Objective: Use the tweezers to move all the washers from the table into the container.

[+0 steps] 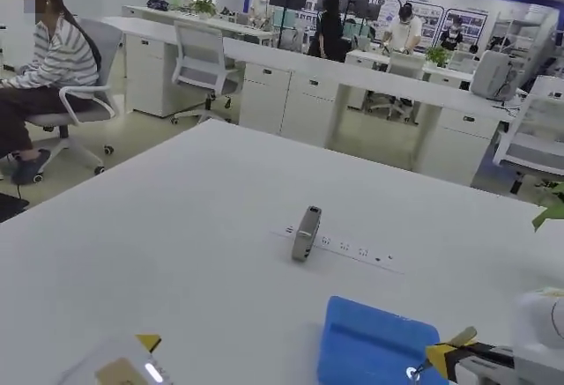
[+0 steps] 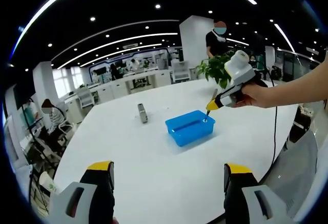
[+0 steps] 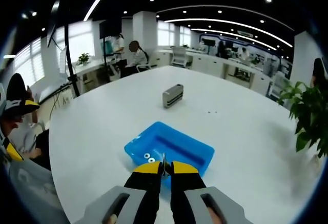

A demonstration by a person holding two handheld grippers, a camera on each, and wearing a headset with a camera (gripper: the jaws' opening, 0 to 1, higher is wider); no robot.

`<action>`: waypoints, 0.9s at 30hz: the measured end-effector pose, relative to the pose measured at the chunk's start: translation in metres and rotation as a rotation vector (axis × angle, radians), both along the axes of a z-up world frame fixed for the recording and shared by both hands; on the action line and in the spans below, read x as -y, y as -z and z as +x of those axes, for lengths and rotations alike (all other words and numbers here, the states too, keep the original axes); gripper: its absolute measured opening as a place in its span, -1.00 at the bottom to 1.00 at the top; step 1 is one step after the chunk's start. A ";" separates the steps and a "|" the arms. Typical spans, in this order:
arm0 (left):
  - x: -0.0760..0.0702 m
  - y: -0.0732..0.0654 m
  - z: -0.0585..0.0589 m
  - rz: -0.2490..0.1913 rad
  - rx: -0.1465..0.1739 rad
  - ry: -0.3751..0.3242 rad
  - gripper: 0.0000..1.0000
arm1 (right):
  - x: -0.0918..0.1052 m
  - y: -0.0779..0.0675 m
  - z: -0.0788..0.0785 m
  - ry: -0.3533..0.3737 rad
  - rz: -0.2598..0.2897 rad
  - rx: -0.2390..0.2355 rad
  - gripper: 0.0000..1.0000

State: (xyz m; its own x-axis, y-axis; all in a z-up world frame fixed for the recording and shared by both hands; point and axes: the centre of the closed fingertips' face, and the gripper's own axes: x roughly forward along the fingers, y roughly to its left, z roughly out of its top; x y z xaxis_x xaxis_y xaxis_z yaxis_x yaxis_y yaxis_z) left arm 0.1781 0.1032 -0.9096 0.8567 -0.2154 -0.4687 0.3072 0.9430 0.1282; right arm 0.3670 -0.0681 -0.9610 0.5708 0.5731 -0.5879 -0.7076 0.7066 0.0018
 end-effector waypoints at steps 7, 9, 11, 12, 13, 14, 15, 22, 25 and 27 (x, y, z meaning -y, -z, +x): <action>-0.003 0.002 0.002 0.003 -0.009 -0.008 0.80 | -0.003 0.014 0.014 0.012 -0.013 -0.019 -0.96; -0.004 0.002 0.002 0.004 -0.010 -0.009 0.79 | -0.004 0.021 0.018 0.011 -0.031 -0.026 -0.96; -0.004 0.003 0.002 0.002 -0.012 -0.010 0.79 | -0.004 0.028 0.021 0.010 -0.046 -0.038 -0.96; -0.004 0.003 0.002 0.003 -0.013 -0.010 0.79 | -0.005 0.030 0.022 0.010 -0.046 -0.044 -0.96; -0.005 0.003 0.003 0.004 -0.014 -0.010 0.79 | -0.006 0.034 0.023 0.008 -0.048 -0.057 -0.96; -0.005 0.003 0.003 0.004 -0.014 -0.010 0.79 | -0.006 0.035 0.023 0.008 -0.049 -0.061 -0.96; -0.005 0.003 0.003 0.004 -0.016 -0.011 0.79 | -0.007 0.039 0.024 0.005 -0.054 -0.067 -0.96; -0.005 0.007 0.006 -0.024 -0.023 -0.022 0.77 | -0.010 0.052 0.026 -0.011 -0.078 -0.093 -0.96; -0.005 0.007 0.006 -0.029 -0.026 -0.023 0.77 | -0.011 0.056 0.028 -0.013 -0.085 -0.096 -0.96; -0.006 0.008 0.006 -0.024 -0.027 -0.020 0.75 | -0.010 0.060 0.030 -0.013 -0.090 -0.104 -0.96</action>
